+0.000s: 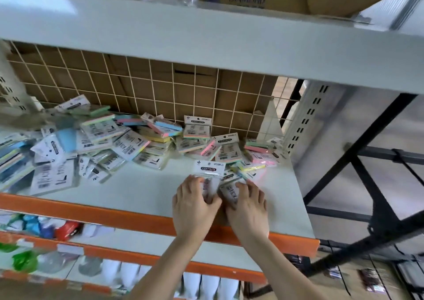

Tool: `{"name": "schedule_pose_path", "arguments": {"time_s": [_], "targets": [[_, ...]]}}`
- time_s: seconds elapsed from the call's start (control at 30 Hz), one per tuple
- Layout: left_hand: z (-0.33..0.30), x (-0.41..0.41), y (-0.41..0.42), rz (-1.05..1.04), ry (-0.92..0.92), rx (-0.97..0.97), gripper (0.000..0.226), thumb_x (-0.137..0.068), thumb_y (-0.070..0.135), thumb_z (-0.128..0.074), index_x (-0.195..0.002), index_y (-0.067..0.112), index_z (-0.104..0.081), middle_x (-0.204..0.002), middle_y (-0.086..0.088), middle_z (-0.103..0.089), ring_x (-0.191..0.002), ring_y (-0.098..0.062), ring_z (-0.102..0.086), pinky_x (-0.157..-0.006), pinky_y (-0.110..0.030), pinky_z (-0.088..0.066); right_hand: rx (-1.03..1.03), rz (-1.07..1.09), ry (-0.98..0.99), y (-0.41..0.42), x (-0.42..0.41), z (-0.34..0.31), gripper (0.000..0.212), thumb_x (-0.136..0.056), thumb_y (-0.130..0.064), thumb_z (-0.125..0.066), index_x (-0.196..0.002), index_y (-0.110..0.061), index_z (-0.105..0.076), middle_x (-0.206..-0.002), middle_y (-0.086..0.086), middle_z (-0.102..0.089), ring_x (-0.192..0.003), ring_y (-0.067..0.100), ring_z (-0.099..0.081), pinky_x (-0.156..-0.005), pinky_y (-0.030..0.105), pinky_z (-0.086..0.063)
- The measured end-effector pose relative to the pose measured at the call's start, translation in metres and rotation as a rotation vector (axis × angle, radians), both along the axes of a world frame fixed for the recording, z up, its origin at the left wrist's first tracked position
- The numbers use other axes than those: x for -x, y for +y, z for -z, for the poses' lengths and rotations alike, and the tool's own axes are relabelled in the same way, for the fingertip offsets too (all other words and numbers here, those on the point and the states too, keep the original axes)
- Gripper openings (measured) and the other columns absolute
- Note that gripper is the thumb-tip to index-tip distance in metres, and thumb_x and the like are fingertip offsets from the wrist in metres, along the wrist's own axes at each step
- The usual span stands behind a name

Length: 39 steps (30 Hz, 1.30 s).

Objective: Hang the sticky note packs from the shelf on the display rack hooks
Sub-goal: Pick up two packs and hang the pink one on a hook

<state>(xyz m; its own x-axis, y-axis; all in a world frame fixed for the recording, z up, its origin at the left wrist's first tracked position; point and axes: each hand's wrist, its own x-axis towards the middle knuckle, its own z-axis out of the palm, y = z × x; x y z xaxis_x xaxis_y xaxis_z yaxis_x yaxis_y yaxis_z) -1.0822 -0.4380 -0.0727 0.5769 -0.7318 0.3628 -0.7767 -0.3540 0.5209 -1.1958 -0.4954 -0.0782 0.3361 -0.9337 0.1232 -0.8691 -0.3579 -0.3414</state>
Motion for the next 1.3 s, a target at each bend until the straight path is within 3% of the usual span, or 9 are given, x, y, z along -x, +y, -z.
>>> {"name": "schedule_pose_path", "arguments": {"time_s": [0.1,0.2,0.37,0.5,0.6,0.7,0.9,1.1,1.3], "targets": [[-0.003,-0.002,0.004,-0.004,0.199,0.112,0.043,-0.073,0.027,-0.072,-0.112,0.017,-0.058,-0.115,0.000,-0.062,-0.106,-0.022,-0.059,-0.084,-0.036,-0.050,0.002,0.026,-0.086,0.002,0.001,-0.003,0.056,-0.080,-0.034,-0.062,-0.131,-0.018,-0.044,-0.137,0.005,-0.043,-0.125,0.029,-0.037,-0.104,0.040,-0.033],[-0.007,-0.006,0.011,0.015,0.437,0.267,0.040,-0.082,0.019,-0.067,-0.119,0.017,-0.054,-0.117,0.001,-0.059,-0.109,-0.018,-0.057,-0.091,-0.035,-0.049,-0.060,0.043,-0.395,0.002,0.005,-0.008,0.046,-0.082,-0.031,-0.068,-0.122,-0.015,-0.053,-0.119,0.006,-0.057,-0.112,0.026,-0.047,-0.094,0.039,-0.042],[-0.019,-0.003,0.019,0.075,0.705,0.402,0.029,-0.089,0.013,-0.059,-0.117,0.020,-0.054,-0.109,0.000,-0.058,-0.099,-0.008,-0.057,-0.087,-0.025,-0.048,-0.346,0.130,-0.874,0.000,0.027,-0.024,0.019,-0.089,-0.028,-0.065,-0.107,-0.023,-0.058,-0.094,-0.005,-0.063,-0.086,0.011,-0.059,-0.065,0.008,-0.044],[-0.039,0.003,0.018,0.098,1.042,0.509,0.020,-0.097,0.006,-0.046,-0.103,0.023,-0.056,-0.095,0.000,-0.058,-0.078,0.004,-0.056,-0.066,-0.011,-0.045,-0.856,0.298,-1.445,-0.007,0.042,-0.042,0.020,-0.096,-0.031,-0.051,-0.107,-0.017,-0.061,-0.103,0.012,-0.063,-0.093,0.026,-0.058,-0.074,0.033,-0.049],[-0.053,0.011,0.016,0.170,1.442,0.540,0.017,-0.098,0.013,-0.036,-0.106,0.013,-0.052,-0.099,-0.013,-0.055,-0.085,-0.016,-0.054,-0.068,-0.030,-0.042,-1.185,0.236,-1.670,-0.005,0.057,-0.057,0.044,-0.094,-0.041,-0.046,-0.122,-0.010,-0.059,-0.121,0.022,-0.063,-0.108,0.036,-0.059,-0.086,0.044,-0.051],[-0.066,0.021,0.016,0.291,1.742,0.544,0.034,-0.096,0.031,-0.040,-0.118,0.008,-0.052,-0.108,-0.024,-0.060,-0.094,-0.033,-0.058,-0.081,-0.047,-0.049,-1.233,0.113,-1.689,0.000,0.077,-0.074,0.044,-0.092,-0.038,-0.053,-0.124,-0.009,-0.058,-0.124,0.025,-0.061,-0.111,0.040,-0.061,-0.094,0.050,-0.049],[-0.081,0.060,0.013,0.407,1.689,0.525,0.042,-0.075,0.018,-0.059,-0.116,0.010,-0.057,-0.102,-0.022,-0.067,-0.090,-0.033,-0.065,-0.069,-0.044,-0.058,-0.958,0.048,-1.517,0.009,0.128,-0.102,0.031,-0.090,-0.018,-0.058,-0.117,-0.003,-0.060,-0.114,0.019,-0.067,-0.102,0.030,-0.067,-0.089,0.043,-0.054],[-0.088,0.128,0.022,0.380,1.458,0.484,0.021,-0.089,0.008,-0.052,-0.097,0.014,-0.070,-0.089,-0.008,-0.070,-0.087,-0.025,-0.060,-0.066,-0.034,-0.043,-0.754,0.033,-1.328,0.028,0.195,-0.120,0.017,-0.097,-0.009,-0.051,-0.106,-0.012,-0.065,-0.096,0.009,-0.071,-0.085,0.022,-0.068,-0.061,0.032,-0.053],[-0.103,0.212,0.044,0.441,1.288,0.437,0.008,-0.084,0.018,-0.064,-0.086,0.021,-0.071,-0.089,-0.006,-0.072,-0.090,-0.030,-0.060,-0.073,-0.040,-0.043,-0.654,0.040,-1.260,0.055,0.275,-0.126,0.021,-0.092,-0.006,-0.050,-0.100,-0.017,-0.066,-0.096,0.007,-0.070,-0.085,0.021,-0.062,-0.079,0.038,-0.048]]}}
